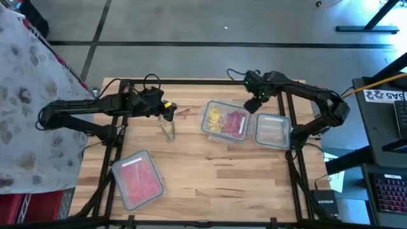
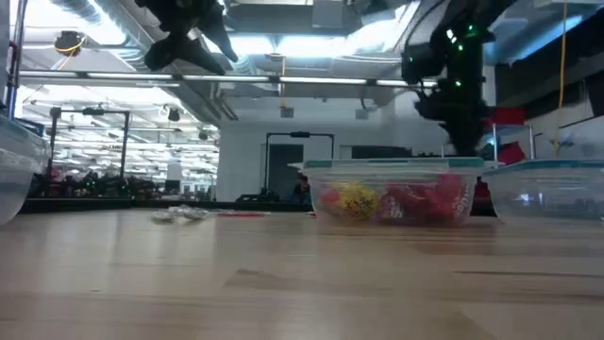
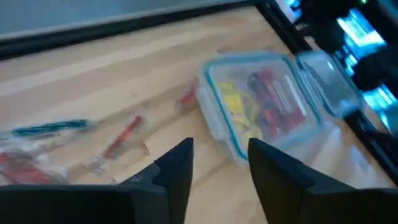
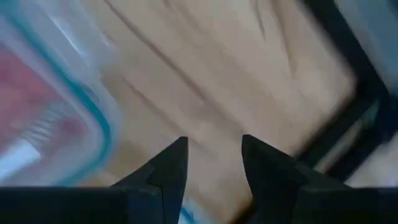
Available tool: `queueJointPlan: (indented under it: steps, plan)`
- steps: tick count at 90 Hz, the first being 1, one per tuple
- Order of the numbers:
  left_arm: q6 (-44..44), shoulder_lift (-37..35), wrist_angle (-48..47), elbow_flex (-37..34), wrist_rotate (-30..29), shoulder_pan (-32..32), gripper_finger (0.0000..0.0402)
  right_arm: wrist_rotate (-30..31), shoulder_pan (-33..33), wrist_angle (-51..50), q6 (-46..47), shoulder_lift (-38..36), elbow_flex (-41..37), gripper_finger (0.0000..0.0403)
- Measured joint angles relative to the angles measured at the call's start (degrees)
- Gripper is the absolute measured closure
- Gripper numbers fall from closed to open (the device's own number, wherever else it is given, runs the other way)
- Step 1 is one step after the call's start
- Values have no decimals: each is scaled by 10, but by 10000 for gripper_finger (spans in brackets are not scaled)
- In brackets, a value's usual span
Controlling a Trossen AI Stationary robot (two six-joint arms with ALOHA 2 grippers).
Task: Sort candy
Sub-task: Close the rectangular transparent bin
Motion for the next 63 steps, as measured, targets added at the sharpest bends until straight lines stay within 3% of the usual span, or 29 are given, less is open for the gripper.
queueJointPlan:
  steps: [10, 29, 63]
  plan:
    - [17, 13, 0, 0, 50, 14, 265, -60, -5, 5, 21, 0, 0, 265]
    - [24, 45, 9, 0, 134, 28, 265, -107, -4, 9, 68, 42, 1, 265]
    - [99, 55, 44, 0, 165, 30, 265, -130, 65, 141, 175, 89, 1, 265]
